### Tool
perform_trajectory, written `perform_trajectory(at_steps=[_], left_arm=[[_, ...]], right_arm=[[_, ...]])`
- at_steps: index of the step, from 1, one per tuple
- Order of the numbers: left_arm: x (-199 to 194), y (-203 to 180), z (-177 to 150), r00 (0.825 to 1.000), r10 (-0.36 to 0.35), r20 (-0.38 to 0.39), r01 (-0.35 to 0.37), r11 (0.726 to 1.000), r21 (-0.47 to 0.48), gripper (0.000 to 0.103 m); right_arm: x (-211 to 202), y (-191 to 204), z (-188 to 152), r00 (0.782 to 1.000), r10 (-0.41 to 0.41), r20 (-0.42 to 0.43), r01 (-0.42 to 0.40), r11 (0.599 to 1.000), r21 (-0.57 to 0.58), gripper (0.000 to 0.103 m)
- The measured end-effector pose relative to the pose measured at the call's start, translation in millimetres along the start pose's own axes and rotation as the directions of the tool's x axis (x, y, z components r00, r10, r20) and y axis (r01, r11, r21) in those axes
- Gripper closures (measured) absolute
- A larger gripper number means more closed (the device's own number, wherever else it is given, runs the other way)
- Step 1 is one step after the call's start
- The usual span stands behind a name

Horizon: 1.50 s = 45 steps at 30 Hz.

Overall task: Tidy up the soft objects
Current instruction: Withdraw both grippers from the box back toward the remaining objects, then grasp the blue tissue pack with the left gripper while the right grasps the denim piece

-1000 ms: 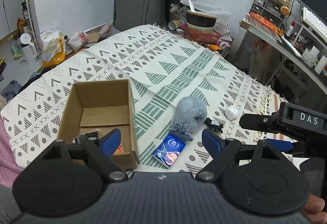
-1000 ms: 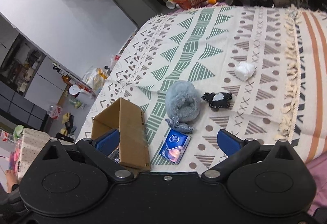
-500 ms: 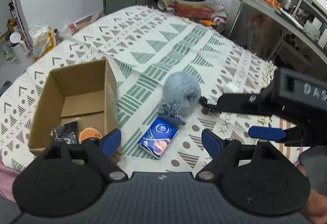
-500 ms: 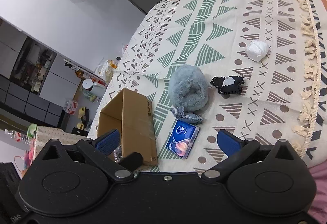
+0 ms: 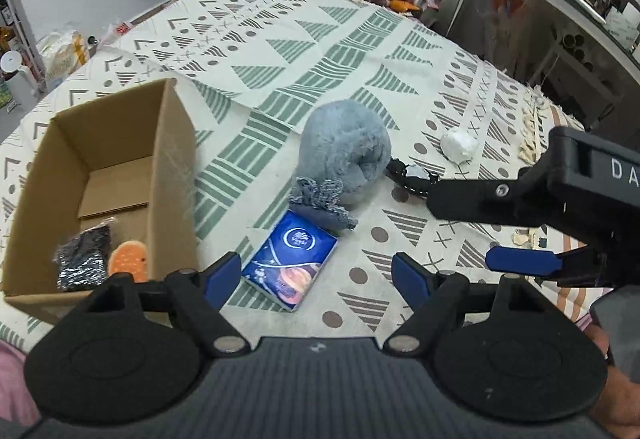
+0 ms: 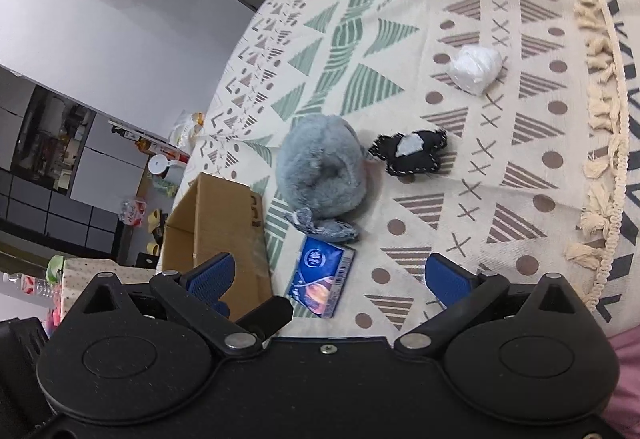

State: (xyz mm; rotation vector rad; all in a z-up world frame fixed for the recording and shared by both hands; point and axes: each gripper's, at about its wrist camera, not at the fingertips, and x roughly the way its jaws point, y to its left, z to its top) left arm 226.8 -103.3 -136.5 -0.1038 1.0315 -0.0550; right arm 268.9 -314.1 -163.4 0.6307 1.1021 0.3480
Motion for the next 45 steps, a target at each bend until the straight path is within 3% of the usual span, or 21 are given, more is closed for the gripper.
perform_trajectory(at_steps=[5, 24, 34, 38, 45], left_arm=[[19, -2, 1, 0.999, -0.03, -0.029, 0.029, 0.999, -0.015, 0.021], [76, 13, -5, 0.992, 0.01, -0.126, -0.008, 1.0, 0.018, 0.02], [97, 23, -8, 0.993, 0.034, -0.114, -0.03, 0.999, 0.035, 0.019], [102, 29, -10, 0.994, 0.021, -0.109, -0.021, 1.0, -0.005, 0.027], [98, 44, -3, 0.994, 0.039, -0.097, -0.044, 0.998, -0.052, 0.071]], right_arm=[[11, -11, 5, 1.0, -0.007, -0.019, 0.008, 1.0, 0.023, 0.001], [51, -6, 12, 0.994, -0.072, -0.081, 0.07, 0.997, -0.026, 0.001], [71, 17, 9, 0.991, -0.098, -0.086, 0.088, 0.99, -0.11, 0.001], [81, 19, 7, 0.99, -0.104, -0.096, 0.094, 0.99, -0.108, 0.003], [97, 21, 5, 0.986, -0.112, -0.121, 0.099, 0.989, -0.112, 0.02]])
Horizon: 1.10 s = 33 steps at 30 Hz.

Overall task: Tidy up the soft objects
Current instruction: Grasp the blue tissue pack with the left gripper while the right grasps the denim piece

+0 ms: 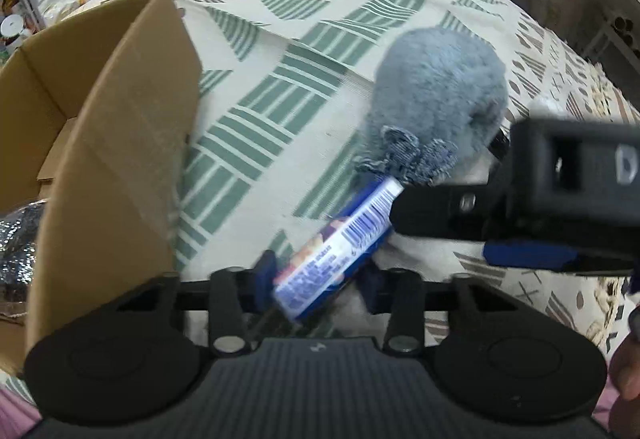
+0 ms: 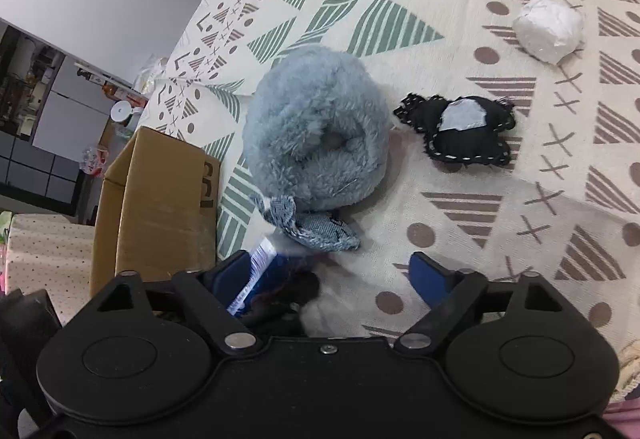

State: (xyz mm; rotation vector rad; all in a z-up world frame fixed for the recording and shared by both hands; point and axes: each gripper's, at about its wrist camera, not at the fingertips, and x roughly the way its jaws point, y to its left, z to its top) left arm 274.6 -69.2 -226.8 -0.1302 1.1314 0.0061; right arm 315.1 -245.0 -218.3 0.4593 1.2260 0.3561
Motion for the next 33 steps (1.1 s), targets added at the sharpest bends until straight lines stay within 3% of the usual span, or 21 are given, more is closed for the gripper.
perform_trajectory(at_steps=[4, 17, 24, 26, 28, 33], left_arm=[[-3, 11, 3, 1.0, -0.019, -0.006, 0.019, 0.999, -0.042, 0.084], [-26, 17, 2, 0.999, -0.036, 0.022, 0.038, 0.995, -0.093, 0.084], [-39, 14, -3, 0.999, -0.032, 0.037, 0.036, 0.993, -0.111, 0.084], [-43, 15, -5, 0.999, -0.025, 0.038, 0.029, 0.993, -0.115, 0.084], [-46, 16, -6, 0.999, -0.018, 0.04, 0.023, 0.992, -0.123, 0.084], [-58, 17, -10, 0.998, -0.014, 0.054, 0.021, 0.991, -0.134, 0.084]], right_arm=[[8, 4, 0, 1.0, 0.021, -0.015, -0.021, 1.0, -0.003, 0.028], [23, 1, 2, 0.999, 0.021, -0.037, -0.02, 0.999, 0.034, 0.031], [35, 14, 3, 0.999, -0.029, -0.027, 0.028, 0.999, -0.036, 0.026], [36, 19, 1, 0.998, -0.062, -0.015, 0.061, 0.995, -0.075, 0.032], [35, 21, -1, 0.995, -0.104, 0.001, 0.103, 0.989, -0.105, 0.053], [28, 16, -4, 0.996, -0.09, 0.003, 0.09, 0.99, -0.111, 0.072]])
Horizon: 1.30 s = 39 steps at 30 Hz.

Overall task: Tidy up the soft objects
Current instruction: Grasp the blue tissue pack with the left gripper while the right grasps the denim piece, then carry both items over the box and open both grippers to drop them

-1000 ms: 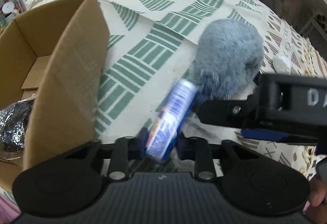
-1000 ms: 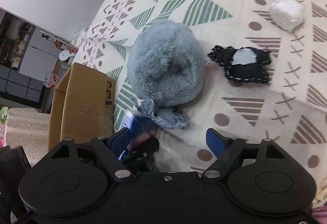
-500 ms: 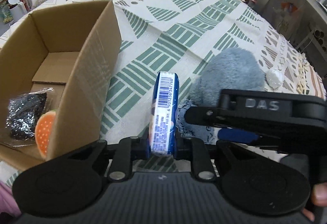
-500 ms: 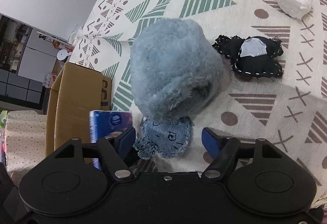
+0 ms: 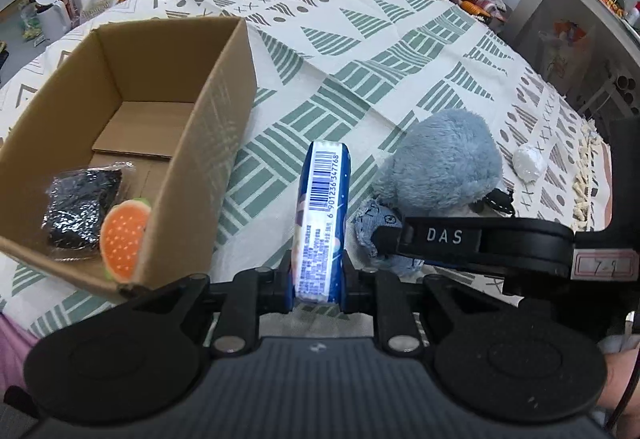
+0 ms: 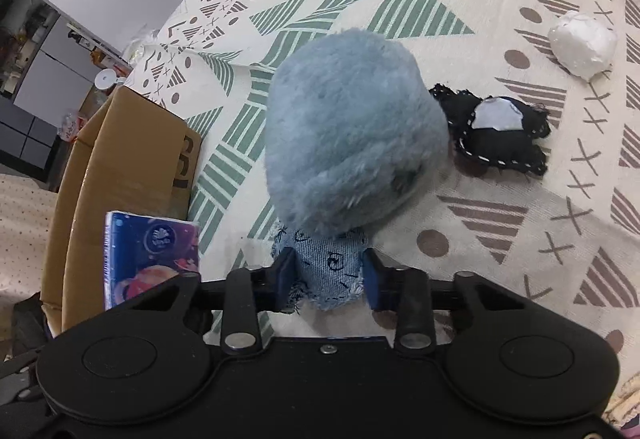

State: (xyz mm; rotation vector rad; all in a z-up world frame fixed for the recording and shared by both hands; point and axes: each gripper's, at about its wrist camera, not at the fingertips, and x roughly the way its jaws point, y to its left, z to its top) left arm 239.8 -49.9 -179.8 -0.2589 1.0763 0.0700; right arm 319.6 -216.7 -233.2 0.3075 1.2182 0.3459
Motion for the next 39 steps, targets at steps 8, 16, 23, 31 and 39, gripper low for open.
perform_trajectory(at_steps=[8, 16, 23, 31, 39], left_arm=[[-29, 2, 0, 0.999, -0.003, 0.045, 0.003, 1.0, 0.004, 0.084], [-56, 6, 0, 0.996, -0.011, 0.093, 0.011, 1.0, 0.006, 0.084], [-78, 18, 5, 0.991, -0.015, 0.133, 0.016, 1.0, -0.01, 0.084], [-97, 38, 17, 0.984, -0.011, 0.178, 0.016, 1.0, -0.024, 0.084], [-106, 67, 35, 0.978, 0.004, 0.21, 0.01, 0.998, -0.069, 0.084]], right_arm=[[-22, 3, -12, 0.998, 0.065, 0.017, -0.065, 0.998, 0.003, 0.074], [-50, 9, -15, 0.991, 0.114, 0.073, -0.113, 0.993, -0.02, 0.074], [-77, 18, -17, 0.985, 0.121, 0.12, -0.114, 0.992, -0.06, 0.074], [-100, 42, -4, 0.968, 0.148, 0.2, -0.125, 0.984, -0.123, 0.073], [-105, 77, 1, 0.96, 0.194, 0.202, -0.157, 0.97, -0.184, 0.073]])
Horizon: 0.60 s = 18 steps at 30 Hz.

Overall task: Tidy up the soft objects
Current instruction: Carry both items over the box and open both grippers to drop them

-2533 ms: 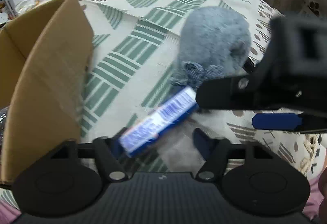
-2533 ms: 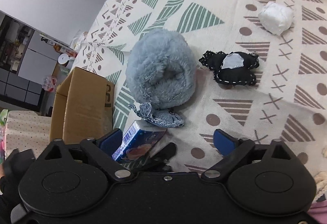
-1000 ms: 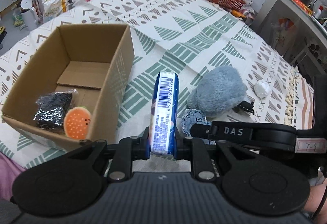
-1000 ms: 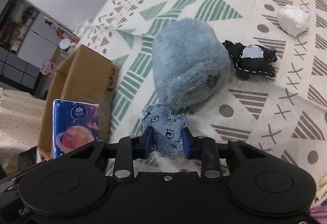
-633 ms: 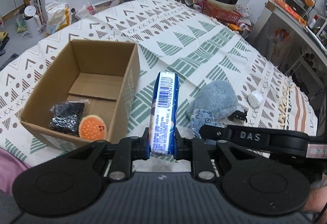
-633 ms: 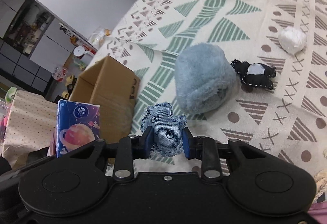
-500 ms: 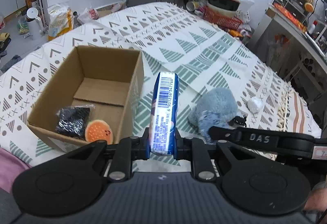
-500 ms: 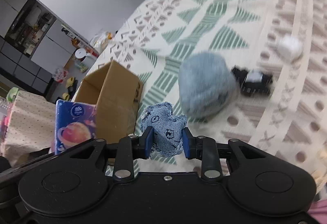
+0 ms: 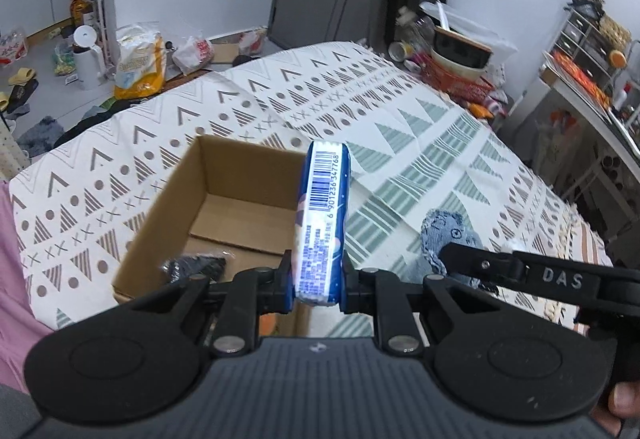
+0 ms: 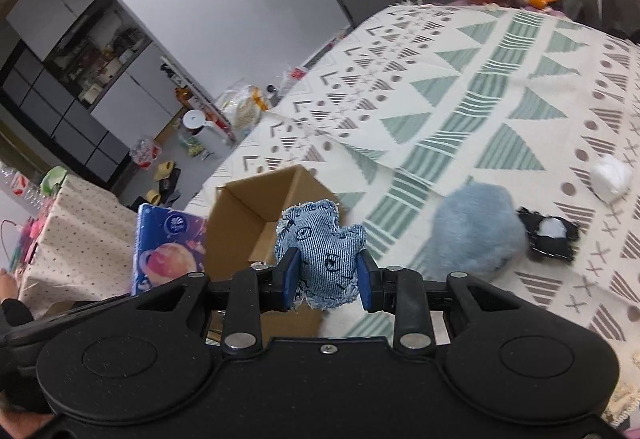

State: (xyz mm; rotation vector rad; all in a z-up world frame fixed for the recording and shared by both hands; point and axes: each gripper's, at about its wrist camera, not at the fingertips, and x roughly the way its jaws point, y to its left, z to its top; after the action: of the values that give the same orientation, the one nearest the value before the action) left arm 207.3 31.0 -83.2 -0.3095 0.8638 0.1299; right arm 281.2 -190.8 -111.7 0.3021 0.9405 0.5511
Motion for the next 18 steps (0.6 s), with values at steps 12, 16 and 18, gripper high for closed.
perform_trajectory(at_steps=[12, 16, 18], left_arm=[[17, 45, 14, 1.0, 0.006, -0.018, -0.007, 0.998, -0.07, 0.084], [26, 60, 18, 1.0, 0.004, -0.028, -0.007, 0.996, -0.091, 0.084], [31, 68, 20, 0.999, 0.003, -0.038, -0.007, 0.995, -0.102, 0.084]], right_arm=[[27, 46, 16, 0.998, 0.059, -0.017, -0.06, 0.998, -0.037, 0.073], [44, 59, 17, 0.997, 0.061, -0.042, -0.063, 0.997, -0.045, 0.073], [54, 63, 16, 0.996, 0.065, -0.053, -0.068, 0.996, -0.053, 0.073]])
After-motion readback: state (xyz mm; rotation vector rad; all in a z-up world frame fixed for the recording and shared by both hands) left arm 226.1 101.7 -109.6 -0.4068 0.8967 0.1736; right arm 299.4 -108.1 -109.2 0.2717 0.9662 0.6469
